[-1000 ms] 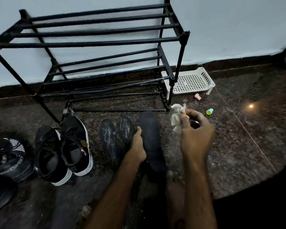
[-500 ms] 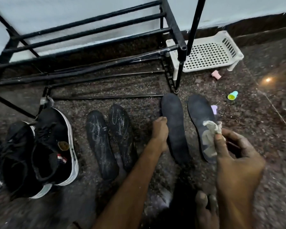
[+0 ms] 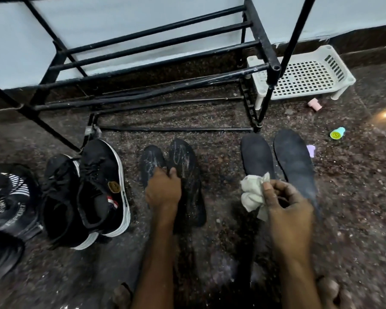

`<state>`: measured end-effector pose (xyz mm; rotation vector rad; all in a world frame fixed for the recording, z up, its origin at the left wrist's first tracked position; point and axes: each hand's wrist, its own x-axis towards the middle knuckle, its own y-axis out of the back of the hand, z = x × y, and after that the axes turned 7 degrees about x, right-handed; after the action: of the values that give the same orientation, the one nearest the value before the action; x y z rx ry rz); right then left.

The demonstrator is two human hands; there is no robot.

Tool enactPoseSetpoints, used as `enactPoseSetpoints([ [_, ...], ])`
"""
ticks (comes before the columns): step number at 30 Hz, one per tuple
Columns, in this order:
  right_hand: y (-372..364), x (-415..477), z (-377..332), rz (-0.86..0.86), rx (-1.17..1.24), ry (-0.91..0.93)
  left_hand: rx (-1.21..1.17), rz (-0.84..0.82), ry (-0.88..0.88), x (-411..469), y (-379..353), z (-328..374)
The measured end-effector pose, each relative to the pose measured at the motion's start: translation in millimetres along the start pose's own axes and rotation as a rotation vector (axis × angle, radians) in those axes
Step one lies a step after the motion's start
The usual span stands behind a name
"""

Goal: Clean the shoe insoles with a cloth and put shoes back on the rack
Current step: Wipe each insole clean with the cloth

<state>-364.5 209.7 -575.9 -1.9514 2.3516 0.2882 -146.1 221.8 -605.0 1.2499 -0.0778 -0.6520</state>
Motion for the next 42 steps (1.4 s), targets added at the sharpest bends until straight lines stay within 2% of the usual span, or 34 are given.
enactPoseSetpoints([
  [4, -24, -4, 18, -0.098, -0.043, -0.044, 0.198, -0.100, -0.011, 7, -8, -9],
  [11, -32, -11, 31, -0.138, -0.041, -0.048, 0.225, -0.050, -0.112, 7, -23, 2],
  [14, -29, -10, 32, -0.134, -0.038, -0.058, 0.029, -0.110, -0.095, 12, -28, 3],
  [18, -21, -6, 29, -0.108, -0.001, -0.051, -0.415, -0.227, -0.037, 16, -25, -1],
  [23, -12, 7, 2, -0.063, 0.116, -0.047, -0.806, -0.292, -0.195, -7, 21, -5],
  [25, -14, 11, -16, -0.113, 0.123, -0.039, -0.934, -0.294, -0.277, -19, 46, -3],
  [27, -19, 7, -40, -0.241, 0.153, -0.037, -1.031, -0.303, -0.343, -33, 70, -2],
  [30, -27, -11, -76, -0.406, 0.089, 0.048, -1.110, -0.325, -0.407, -54, 100, 0],
  [35, -29, -46, -119, -0.450, 0.072, 0.237, -1.146, -0.383, -0.523, -84, 145, 0],
  [41, -22, -73, -143, -0.520, 0.073, 0.248, -1.027, -0.491, -0.616, -87, 187, -12],
  [42, -22, -78, -145, -0.543, 0.074, 0.232, -1.070, -0.509, -0.613, -87, 193, -12],
])
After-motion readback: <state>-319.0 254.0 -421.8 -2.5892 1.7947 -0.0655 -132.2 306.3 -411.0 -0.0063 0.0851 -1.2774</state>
